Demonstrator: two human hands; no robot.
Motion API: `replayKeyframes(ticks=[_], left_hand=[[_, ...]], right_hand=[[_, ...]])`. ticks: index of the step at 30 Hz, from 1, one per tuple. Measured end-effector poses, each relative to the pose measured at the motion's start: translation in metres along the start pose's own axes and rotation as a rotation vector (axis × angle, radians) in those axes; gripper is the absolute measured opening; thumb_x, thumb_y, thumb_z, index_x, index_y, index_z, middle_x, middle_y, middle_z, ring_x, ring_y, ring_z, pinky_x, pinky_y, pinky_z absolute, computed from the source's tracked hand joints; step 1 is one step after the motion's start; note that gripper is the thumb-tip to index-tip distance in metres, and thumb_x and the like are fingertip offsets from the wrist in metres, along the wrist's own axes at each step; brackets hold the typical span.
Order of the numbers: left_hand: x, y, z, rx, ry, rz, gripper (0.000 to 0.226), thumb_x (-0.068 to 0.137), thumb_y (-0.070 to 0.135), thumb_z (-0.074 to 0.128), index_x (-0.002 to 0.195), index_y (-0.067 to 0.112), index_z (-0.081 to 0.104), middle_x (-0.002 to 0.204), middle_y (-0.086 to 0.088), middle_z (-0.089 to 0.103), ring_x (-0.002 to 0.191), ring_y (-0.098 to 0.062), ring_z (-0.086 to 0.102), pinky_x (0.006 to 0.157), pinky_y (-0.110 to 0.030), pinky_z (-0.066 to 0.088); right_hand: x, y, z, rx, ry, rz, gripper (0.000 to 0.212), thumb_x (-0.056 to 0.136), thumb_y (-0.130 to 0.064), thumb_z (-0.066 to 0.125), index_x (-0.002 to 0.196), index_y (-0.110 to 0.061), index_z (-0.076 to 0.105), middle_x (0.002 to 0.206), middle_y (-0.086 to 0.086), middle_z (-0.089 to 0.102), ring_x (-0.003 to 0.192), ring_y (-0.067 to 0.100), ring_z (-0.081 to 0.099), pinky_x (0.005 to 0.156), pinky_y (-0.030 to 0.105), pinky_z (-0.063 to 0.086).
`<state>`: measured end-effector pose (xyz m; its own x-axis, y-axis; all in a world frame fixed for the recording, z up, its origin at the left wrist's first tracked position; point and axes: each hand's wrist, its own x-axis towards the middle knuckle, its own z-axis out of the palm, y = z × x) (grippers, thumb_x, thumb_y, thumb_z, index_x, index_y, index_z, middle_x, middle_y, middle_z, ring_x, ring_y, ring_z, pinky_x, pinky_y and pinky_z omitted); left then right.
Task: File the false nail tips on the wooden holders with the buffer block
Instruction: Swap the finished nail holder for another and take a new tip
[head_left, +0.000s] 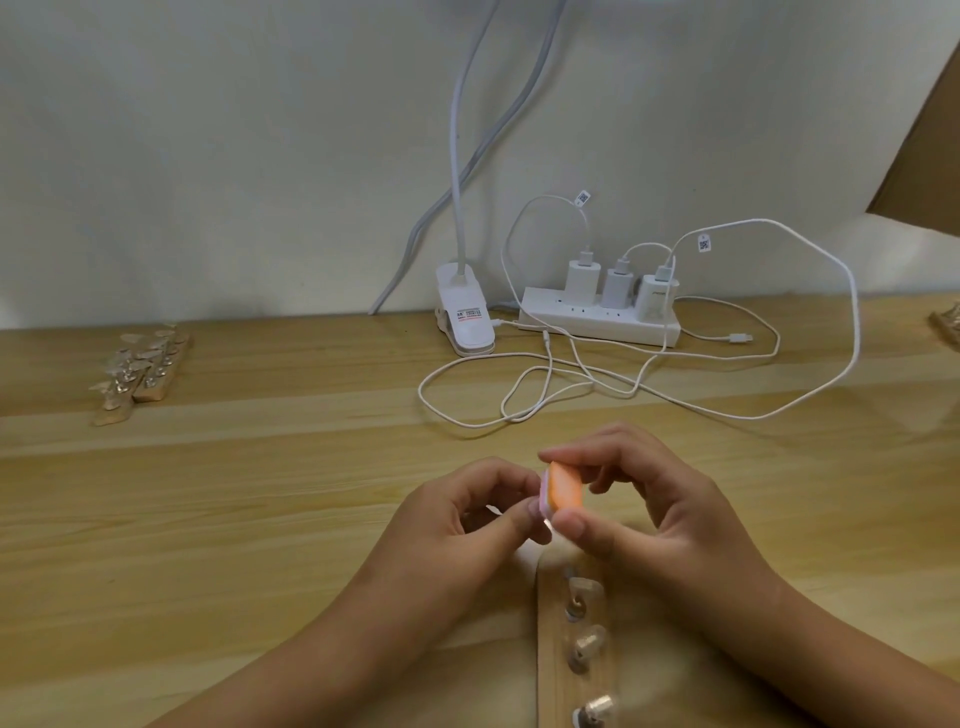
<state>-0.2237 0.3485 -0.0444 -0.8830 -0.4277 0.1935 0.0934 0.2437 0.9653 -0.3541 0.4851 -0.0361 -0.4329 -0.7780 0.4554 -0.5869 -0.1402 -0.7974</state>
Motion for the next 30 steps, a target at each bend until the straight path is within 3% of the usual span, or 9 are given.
replayKeyframes(ticks=[3,7,10,14,18,21,23,27,30], left_hand=[[-0.0004,-0.0006,-0.0005,0.013,-0.012,0.012,0.015,0.079,0.047,0.065,0.089,0.036,0.070,0.076,0.010,0.071,0.073,-0.008,0.061,0.070,-0.024,0.043],[-0.0009,-0.0013,-0.0004,-0.005,-0.014,0.015,0.021,0.076,0.050,0.064,0.090,0.035,0.071,0.078,0.010,0.071,0.072,-0.007,0.061,0.068,-0.024,0.044],[-0.0008,-0.0021,-0.0011,0.007,-0.005,-0.001,0.016,0.080,0.046,0.065,0.091,0.035,0.070,0.077,0.010,0.071,0.074,-0.010,0.062,0.073,-0.030,0.044],[-0.0014,-0.0004,0.0001,-0.011,-0.003,0.008,0.014,0.079,0.044,0.065,0.090,0.035,0.070,0.079,0.010,0.071,0.075,-0.009,0.062,0.071,-0.027,0.044],[0.0004,-0.0010,0.0002,-0.042,0.028,-0.012,0.013,0.078,0.039,0.064,0.088,0.035,0.070,0.077,0.010,0.073,0.076,-0.007,0.063,0.073,-0.018,0.045],[0.0009,-0.0008,0.0000,-0.055,0.056,-0.019,0.008,0.082,0.044,0.070,0.089,0.039,0.069,0.080,0.010,0.074,0.080,-0.016,0.062,0.074,-0.015,0.045],[0.0007,-0.0007,-0.0004,-0.087,0.059,-0.016,0.017,0.078,0.044,0.068,0.091,0.033,0.068,0.079,0.007,0.075,0.076,-0.016,0.059,0.069,-0.013,0.044],[0.0010,0.0016,0.0000,-0.124,0.045,0.008,0.022,0.075,0.036,0.067,0.090,0.021,0.063,0.077,0.003,0.074,0.070,-0.002,0.061,0.063,-0.009,0.041],[0.0012,0.0025,0.0012,-0.117,0.039,0.031,0.015,0.081,0.031,0.073,0.087,0.022,0.064,0.079,0.001,0.074,0.070,-0.004,0.061,0.063,-0.011,0.042]], right_hand=[[0.0015,-0.0001,-0.0020,0.048,-0.002,0.098,0.040,0.068,-0.053,0.071,0.103,-0.034,0.074,0.100,-0.007,0.065,0.096,0.017,0.060,0.082,0.036,0.051],[-0.0014,-0.0022,0.0001,-0.011,-0.030,-0.027,0.039,0.073,-0.045,0.074,0.107,-0.029,0.071,0.101,-0.010,0.065,0.095,0.016,0.059,0.081,0.023,0.048],[0.0015,-0.0006,-0.0006,0.034,0.012,0.099,0.038,0.067,-0.055,0.071,0.101,-0.038,0.073,0.099,-0.010,0.065,0.095,0.016,0.059,0.078,0.033,0.051],[-0.0013,-0.0034,0.0012,-0.039,0.000,-0.036,0.037,0.074,-0.048,0.073,0.106,-0.030,0.071,0.100,-0.010,0.064,0.093,0.016,0.059,0.079,0.023,0.047],[0.0066,0.0023,-0.0055,0.038,0.085,0.214,0.035,0.071,-0.055,0.073,0.100,-0.035,0.073,0.100,-0.016,0.067,0.091,0.006,0.061,0.080,0.024,0.049],[0.0080,-0.0022,-0.0084,0.178,0.136,0.224,0.031,0.075,-0.056,0.075,0.101,-0.039,0.075,0.103,-0.012,0.073,0.096,0.002,0.066,0.080,0.015,0.050],[0.0061,-0.0046,-0.0077,0.244,0.116,0.203,0.039,0.069,-0.057,0.069,0.104,-0.042,0.073,0.102,-0.006,0.073,0.093,0.000,0.067,0.076,0.009,0.048],[0.0044,-0.0051,-0.0041,0.268,0.044,0.188,0.038,0.069,-0.053,0.069,0.105,-0.039,0.073,0.098,-0.003,0.072,0.093,0.009,0.067,0.079,0.015,0.051],[0.0014,-0.0062,-0.0018,0.203,0.001,0.134,0.031,0.074,-0.049,0.069,0.101,-0.035,0.074,0.098,-0.002,0.072,0.093,0.012,0.066,0.082,0.020,0.050]])
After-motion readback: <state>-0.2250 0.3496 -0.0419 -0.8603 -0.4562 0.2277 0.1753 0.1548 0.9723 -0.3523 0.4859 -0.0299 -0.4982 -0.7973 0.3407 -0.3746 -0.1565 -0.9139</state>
